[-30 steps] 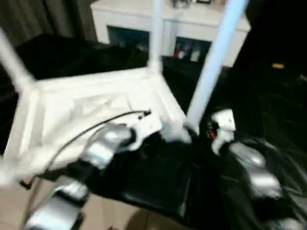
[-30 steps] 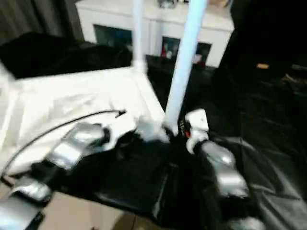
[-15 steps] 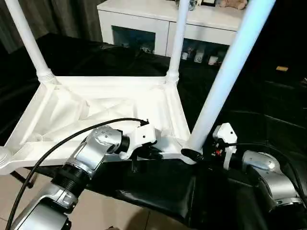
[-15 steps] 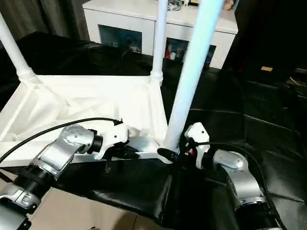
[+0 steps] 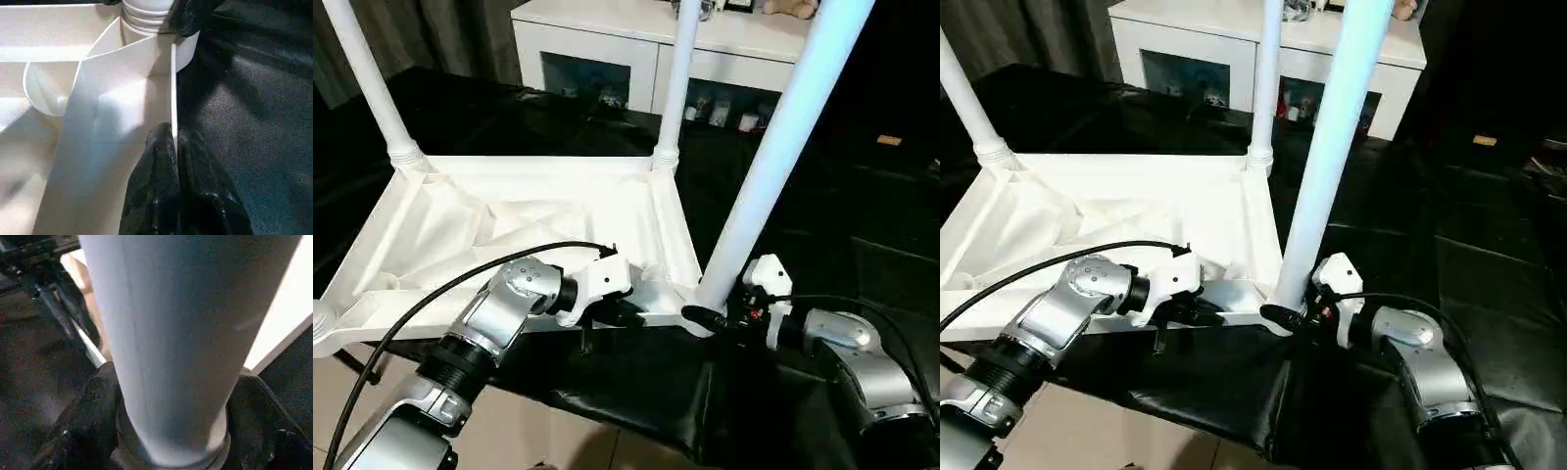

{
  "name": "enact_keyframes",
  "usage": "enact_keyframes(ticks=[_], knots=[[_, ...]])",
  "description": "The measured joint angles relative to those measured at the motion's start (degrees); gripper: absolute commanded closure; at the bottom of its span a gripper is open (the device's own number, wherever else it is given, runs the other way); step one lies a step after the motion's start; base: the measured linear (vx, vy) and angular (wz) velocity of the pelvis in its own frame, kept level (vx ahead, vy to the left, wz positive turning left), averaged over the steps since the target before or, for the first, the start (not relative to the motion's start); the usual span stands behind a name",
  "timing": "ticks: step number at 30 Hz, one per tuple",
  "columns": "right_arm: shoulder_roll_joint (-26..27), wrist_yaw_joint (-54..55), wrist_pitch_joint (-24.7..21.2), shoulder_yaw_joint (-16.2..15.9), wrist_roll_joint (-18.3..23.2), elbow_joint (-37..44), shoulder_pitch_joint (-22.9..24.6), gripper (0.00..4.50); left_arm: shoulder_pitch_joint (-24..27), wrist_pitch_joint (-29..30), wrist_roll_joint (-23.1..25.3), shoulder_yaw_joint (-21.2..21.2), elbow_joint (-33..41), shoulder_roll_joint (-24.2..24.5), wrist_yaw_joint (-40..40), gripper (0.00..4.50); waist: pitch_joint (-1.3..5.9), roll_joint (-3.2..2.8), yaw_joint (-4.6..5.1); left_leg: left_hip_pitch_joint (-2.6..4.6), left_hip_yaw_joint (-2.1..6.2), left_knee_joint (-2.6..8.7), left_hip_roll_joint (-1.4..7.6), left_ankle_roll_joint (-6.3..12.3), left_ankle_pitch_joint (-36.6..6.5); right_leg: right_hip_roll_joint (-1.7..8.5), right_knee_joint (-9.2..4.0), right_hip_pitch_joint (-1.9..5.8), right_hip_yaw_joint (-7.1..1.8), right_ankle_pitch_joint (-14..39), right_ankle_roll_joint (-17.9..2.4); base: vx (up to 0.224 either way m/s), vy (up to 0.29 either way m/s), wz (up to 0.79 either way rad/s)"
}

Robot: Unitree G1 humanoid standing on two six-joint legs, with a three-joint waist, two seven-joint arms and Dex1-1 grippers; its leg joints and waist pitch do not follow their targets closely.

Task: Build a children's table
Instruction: Rotate leg to tighten

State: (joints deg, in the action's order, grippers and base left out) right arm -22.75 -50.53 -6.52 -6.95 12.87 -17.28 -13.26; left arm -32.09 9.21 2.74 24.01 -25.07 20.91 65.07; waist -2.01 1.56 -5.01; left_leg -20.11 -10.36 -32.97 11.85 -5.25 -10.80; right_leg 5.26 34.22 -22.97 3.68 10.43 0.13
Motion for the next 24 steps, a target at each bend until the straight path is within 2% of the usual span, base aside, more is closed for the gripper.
enact_keyframes(ticks=[7,9,11,14,19,21,23,24], knots=[[10.4,23.7,-4.6,5.9,-2.9,-7.7,-5.7,1.85,-5.5,5.7,3.1,-1.6,-10.2,-10.6,-15.8,4.5,0.15,0.2,0.21,0.17,0.01,-0.18,-0.05,-0.07,0.0,0.02,-0.1,0.27,-0.08,0.0,0.1,-0.023,0.002,0.0],[14.8,34.0,-5.7,8.5,-3.9,-11.2,-9.1,1.86,-7.8,9.4,3.2,-3.1,-13.9,-16.0,-22.7,4.5,0.18,0.16,0.32,0.18,0.01,-0.23,-0.09,-0.07,0.0,0.03,-0.15,0.27,-0.12,0.0,0.1,0.0,0.0,0.0],[17.6,42.7,-5.9,10.8,-4.3,-15.0,-12.4,1.86,-9.5,11.9,3.2,-4.5,-17.0,-20.3,-28.5,4.5,0.19,0.11,0.35,0.2,0.04,-0.26,-0.1,-0.06,0.0,0.05,-0.26,0.23,-0.1,0.0,0.1,0.0,0.0,0.0],[19.9,50.4,-5.2,12.9,-4.5,-19.3,-15.7,1.86,-10.9,12.8,3.2,-5.2,-20.0,-23.6,-33.5,4.5,0.29,0.06,0.29,0.17,0.06,-0.28,-0.11,-0.06,0.0,0.05,-0.25,0.28,-0.11,0.0,0.1,0.0,0.0,0.0],[20.2,50.9,-3.2,12.9,-6.2,-22.5,-17.2,1.86,-11.3,11.6,3.3,-5.1,-21.5,-24.2,-34.6,4.5,0.37,0.08,0.32,0.13,0.16,-0.22,-0.11,-0.06,0.0,0.05,-0.26,0.43,-0.01,0.0,0.1,0.0,0.0,0.0],[20.2,50.2,-1.2,13.1,-6.2,-22.5,-16.6,1.3,-11.3,10.3,3.8,-4.7,-21.4,-23.5,-33.9,4.5,0.37,0.07,0.26,0.1,0.18,-0.17,-0.11,-0.05,0.0,0.05,-0.29,0.22,0.0,0.0,0.1,0.0,0.0,0.0],[20.3,48.9,1.2,12.8,-6.4,-21.5,-15.2,1.16,-11.3,8.1,4.6,-3.9,-21.4,-22.5,-32.8,4.5,0.33,0.09,0.12,0.0,0.18,-0.09,-0.11,-0.05,0.0,0.05,-0.27,0.09,-0.01,-0.1,0.3,0.0,0.0,0.0],[20.9,48.1,2.0,11.9,-6.5,-21.0,-14.6,1.1,-11.3,7.5,4.9,-4.1,-21.4,-21.6,-33.0,4.5,0.29,0.15,0.44,0.0,0.18,-0.06,-0.09,-0.05,0.0,0.03,-0.21,0.02,0.0,-0.2,0.3,0.0,0.0,0.0]])
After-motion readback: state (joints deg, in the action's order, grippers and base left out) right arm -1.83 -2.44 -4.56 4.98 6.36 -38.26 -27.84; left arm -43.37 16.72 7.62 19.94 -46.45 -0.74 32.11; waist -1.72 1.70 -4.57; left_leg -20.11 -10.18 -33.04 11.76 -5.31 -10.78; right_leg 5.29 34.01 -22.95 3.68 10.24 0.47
